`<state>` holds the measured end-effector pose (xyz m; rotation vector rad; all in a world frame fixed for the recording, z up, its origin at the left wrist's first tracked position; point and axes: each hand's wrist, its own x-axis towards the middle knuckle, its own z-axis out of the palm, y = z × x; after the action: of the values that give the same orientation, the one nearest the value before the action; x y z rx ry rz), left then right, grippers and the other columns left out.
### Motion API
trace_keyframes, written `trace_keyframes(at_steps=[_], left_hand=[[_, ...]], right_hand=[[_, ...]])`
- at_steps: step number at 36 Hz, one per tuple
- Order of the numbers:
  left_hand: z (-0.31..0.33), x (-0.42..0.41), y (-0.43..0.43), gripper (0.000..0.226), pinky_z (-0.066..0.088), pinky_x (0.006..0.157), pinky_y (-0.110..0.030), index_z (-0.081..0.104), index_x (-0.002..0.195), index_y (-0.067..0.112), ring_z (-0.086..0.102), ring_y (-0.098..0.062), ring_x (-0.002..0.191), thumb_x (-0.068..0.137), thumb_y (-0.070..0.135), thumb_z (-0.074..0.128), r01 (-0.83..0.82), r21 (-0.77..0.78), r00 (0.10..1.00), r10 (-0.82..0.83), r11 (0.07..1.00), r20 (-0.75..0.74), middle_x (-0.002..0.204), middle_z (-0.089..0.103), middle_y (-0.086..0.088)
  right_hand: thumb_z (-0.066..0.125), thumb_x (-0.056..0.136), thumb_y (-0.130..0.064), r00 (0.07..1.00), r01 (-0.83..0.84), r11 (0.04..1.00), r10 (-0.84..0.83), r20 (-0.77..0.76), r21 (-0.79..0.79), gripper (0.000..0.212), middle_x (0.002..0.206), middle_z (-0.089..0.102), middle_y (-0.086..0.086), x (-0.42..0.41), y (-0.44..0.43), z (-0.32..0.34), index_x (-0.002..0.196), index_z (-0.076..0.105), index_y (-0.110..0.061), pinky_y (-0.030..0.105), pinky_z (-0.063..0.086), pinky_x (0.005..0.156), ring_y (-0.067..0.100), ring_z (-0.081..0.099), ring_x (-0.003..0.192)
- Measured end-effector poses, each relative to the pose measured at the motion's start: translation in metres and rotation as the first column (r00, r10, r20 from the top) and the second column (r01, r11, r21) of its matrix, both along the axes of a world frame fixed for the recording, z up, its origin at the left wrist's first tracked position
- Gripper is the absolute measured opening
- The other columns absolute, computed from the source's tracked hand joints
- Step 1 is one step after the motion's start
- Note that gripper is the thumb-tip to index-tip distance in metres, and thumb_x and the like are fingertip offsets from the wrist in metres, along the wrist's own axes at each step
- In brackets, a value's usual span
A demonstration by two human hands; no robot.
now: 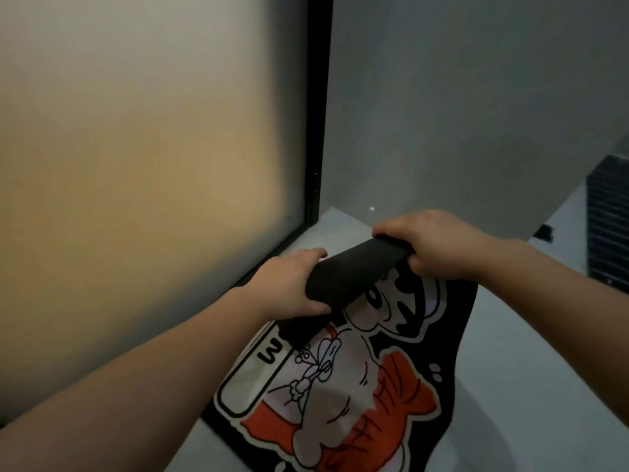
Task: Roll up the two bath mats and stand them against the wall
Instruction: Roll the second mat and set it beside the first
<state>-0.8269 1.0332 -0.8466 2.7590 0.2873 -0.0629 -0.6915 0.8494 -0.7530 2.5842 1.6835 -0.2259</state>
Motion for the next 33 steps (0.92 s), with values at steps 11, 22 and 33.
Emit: trace_keyframes(at_steps=[11,22,33], left_hand=[[-0.008,-0.027,-0.008,0.108,0.041,0.104,-0.037,0.014,0.144,0.034,0.046,-0.019,0.126,0.059,0.066,0.073,-0.19,-0.198,0.98,0.198,0.961,0.017,0.144,0.038,0.002],[0.04,-0.028,0.023,0.022,0.043,0.066,-0.026,0.057,0.097,0.025,0.058,-0.021,0.081,0.084,0.007,0.055,-0.193,-0.176,0.977,0.205,0.965,0.054,0.083,0.061,-0.001],[0.083,-0.055,0.037,0.016,0.034,0.058,-0.026,0.054,0.104,0.024,0.049,-0.009,0.066,0.09,0.028,0.059,0.088,0.037,0.995,-0.086,0.995,-0.06,0.069,0.05,0.012]], right_hand=[[0.051,0.078,-0.007,0.996,-0.087,0.991,0.089,-0.013,0.101,0.05,0.115,0.064,0.006,-0.02,0.04,0.024,0.123,0.055,-0.029,0.035,0.046,0.083,0.027,0.055,0.103],[0.056,0.076,-0.06,0.974,-0.21,0.974,0.201,0.102,0.087,0.042,0.099,0.065,-0.012,-0.005,0.026,0.031,0.112,0.055,-0.038,0.031,0.046,0.072,0.015,0.059,0.089],[0.031,0.095,-0.051,0.903,-0.307,0.951,0.3,0.307,-0.025,0.034,0.096,0.065,-0.001,-0.014,0.023,0.022,0.112,0.047,-0.027,0.032,0.04,0.068,0.024,0.061,0.088]])
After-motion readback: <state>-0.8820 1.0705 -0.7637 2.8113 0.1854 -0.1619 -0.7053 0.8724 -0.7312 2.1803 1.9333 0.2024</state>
